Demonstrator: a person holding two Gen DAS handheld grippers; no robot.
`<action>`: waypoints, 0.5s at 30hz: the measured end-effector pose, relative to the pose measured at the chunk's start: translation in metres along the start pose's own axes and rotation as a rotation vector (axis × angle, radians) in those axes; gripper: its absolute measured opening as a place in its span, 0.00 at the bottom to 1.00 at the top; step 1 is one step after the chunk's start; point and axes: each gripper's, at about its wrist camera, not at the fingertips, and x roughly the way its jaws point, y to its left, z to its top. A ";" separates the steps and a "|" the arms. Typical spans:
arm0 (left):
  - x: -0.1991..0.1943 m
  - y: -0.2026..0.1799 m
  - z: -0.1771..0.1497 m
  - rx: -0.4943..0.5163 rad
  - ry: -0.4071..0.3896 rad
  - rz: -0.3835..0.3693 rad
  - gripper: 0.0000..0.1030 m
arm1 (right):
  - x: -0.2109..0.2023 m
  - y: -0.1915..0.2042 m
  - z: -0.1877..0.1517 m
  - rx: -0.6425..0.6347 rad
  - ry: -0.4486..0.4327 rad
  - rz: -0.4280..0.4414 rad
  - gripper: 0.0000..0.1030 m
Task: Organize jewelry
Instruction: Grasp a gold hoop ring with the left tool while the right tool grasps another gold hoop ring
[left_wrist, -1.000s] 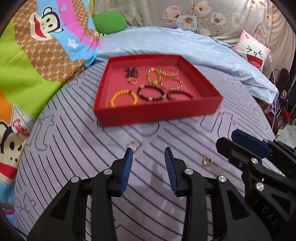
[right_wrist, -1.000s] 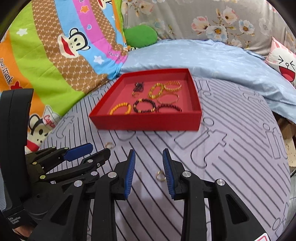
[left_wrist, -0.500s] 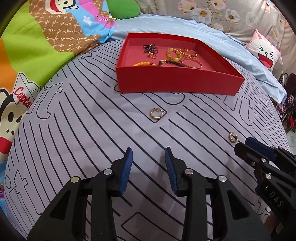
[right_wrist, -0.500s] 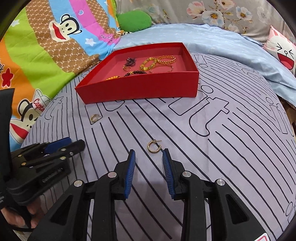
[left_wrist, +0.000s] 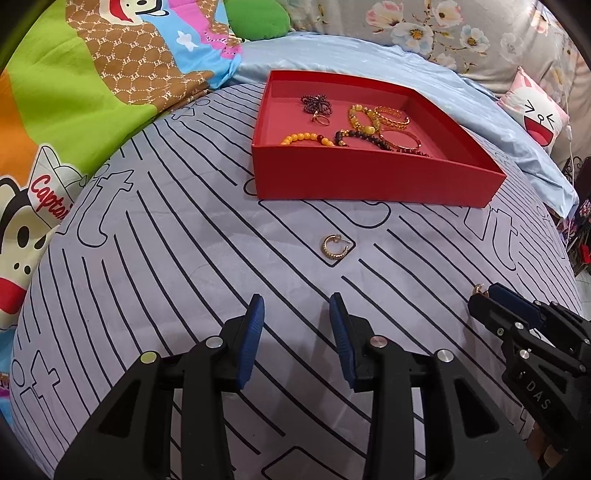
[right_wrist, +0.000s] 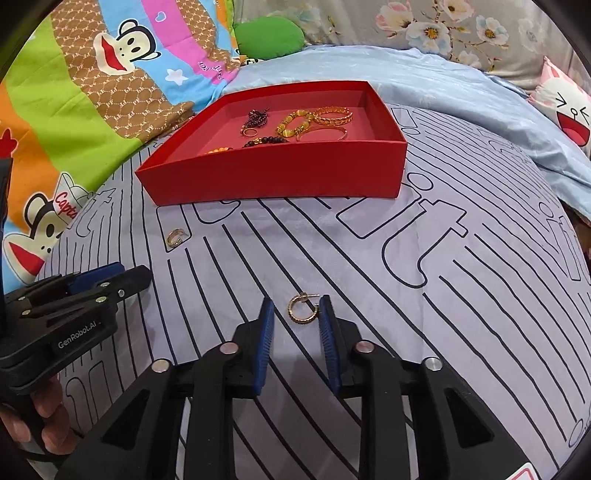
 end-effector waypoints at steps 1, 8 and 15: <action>0.000 0.000 0.000 0.001 0.000 -0.001 0.34 | 0.001 0.001 0.000 -0.005 -0.002 -0.008 0.18; 0.002 -0.005 0.006 0.007 -0.003 -0.014 0.34 | 0.002 -0.001 0.001 -0.005 -0.007 -0.012 0.16; 0.005 -0.009 0.015 0.018 -0.023 -0.008 0.44 | 0.000 -0.003 0.002 0.013 -0.008 0.000 0.15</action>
